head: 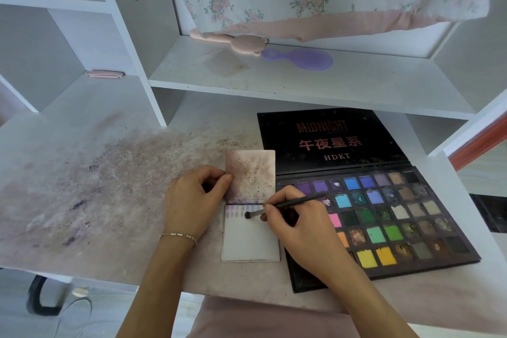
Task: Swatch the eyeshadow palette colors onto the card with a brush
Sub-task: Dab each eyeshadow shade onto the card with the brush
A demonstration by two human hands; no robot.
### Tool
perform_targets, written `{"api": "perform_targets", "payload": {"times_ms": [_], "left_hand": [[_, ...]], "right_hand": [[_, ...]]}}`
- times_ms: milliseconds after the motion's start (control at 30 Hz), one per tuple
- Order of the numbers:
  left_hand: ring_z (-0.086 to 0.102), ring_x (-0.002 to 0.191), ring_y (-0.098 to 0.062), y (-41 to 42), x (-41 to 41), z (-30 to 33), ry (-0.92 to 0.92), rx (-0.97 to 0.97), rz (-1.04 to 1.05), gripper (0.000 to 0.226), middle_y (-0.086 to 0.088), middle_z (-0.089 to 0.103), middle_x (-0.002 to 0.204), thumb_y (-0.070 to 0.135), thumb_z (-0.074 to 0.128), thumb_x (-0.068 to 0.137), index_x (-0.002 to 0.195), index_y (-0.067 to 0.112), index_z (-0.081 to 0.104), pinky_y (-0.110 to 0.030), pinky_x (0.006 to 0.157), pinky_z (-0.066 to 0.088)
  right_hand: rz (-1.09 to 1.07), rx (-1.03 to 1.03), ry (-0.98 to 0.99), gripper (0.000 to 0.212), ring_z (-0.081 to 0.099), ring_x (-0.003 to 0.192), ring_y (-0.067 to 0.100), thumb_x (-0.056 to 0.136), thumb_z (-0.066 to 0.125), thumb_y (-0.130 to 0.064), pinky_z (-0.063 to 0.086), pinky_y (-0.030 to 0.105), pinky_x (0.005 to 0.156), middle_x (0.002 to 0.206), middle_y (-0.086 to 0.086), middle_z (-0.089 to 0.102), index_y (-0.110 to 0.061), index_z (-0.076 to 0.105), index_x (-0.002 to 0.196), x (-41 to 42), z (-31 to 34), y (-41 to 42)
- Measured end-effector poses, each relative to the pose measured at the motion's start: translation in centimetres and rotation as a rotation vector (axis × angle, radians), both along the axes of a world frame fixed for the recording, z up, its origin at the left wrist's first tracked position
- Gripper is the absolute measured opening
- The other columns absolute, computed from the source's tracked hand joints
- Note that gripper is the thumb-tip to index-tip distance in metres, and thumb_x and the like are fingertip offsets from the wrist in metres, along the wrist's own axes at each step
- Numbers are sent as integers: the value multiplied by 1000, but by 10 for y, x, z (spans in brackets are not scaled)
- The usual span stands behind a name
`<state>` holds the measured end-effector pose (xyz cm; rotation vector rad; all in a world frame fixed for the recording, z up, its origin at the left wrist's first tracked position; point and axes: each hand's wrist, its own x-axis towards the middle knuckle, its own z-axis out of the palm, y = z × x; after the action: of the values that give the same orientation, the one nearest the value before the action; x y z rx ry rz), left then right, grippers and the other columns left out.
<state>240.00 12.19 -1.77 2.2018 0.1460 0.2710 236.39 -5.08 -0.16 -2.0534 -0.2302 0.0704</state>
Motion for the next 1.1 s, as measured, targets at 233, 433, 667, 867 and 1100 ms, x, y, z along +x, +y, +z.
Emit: {"api": "perform_targets", "payload": {"times_ms": [233, 433, 667, 867, 1100], "left_hand": [[56, 63, 5, -1, 0, 2, 8, -11, -1, 18, 22, 61, 62, 29, 65, 79, 65, 40, 60, -16, 58, 39], [56, 64, 4, 0, 0, 2, 3, -4, 2, 21, 24, 59, 62, 28, 66, 79, 64, 41, 59, -18, 59, 40], [56, 64, 3, 1, -1, 3, -1, -14, 3, 22, 23, 60, 63, 28, 66, 79, 63, 41, 58, -19, 59, 40], [58, 68, -3, 1, -2, 3, -10, -11, 2, 21, 19, 62, 67, 25, 66, 80, 65, 39, 59, -23, 63, 44], [59, 68, -9, -1, -2, 2, 6, -22, 10, 24, 15, 63, 67, 21, 67, 79, 63, 38, 59, -25, 64, 42]], "right_hand": [[-158, 157, -121, 20, 59, 72, 0, 87, 56, -13, 45, 9, 59, 79, -13, 63, -31, 56, 80, 1, 2, -2], [-238, 239, -153, 28, 60, 69, 7, 87, 54, -11, 51, 18, 61, 79, -10, 66, -37, 62, 83, 0, 5, -14], [-353, 256, -181, 29, 61, 66, 2, 88, 52, -3, 46, 7, 58, 76, -13, 67, -30, 62, 82, -3, 9, -54], [-479, 228, -181, 25, 62, 67, -3, 92, 45, -5, 46, 5, 59, 70, -17, 67, -25, 57, 83, -5, 6, -91], [-567, 153, -207, 29, 59, 78, -15, 92, 44, -5, 43, 2, 50, 72, -15, 63, -30, 53, 80, -8, 3, -114]]}}
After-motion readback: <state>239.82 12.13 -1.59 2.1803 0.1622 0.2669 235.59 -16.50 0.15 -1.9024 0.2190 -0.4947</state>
